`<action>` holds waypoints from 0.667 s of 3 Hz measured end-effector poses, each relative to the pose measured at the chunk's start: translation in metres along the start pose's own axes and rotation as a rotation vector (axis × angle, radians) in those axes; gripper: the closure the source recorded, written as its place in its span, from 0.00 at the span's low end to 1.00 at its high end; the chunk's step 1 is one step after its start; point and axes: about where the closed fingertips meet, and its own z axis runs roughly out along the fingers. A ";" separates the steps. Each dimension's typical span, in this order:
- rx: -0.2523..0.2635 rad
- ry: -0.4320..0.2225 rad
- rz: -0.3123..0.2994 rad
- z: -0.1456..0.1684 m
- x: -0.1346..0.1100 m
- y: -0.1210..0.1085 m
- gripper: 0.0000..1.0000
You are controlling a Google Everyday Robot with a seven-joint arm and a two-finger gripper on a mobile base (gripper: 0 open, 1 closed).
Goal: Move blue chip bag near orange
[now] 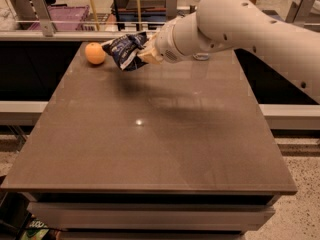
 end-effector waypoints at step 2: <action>0.078 0.066 0.058 -0.005 0.037 -0.024 1.00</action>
Offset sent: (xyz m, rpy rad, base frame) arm 0.0362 -0.0627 -0.0226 -0.0275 0.0135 -0.1824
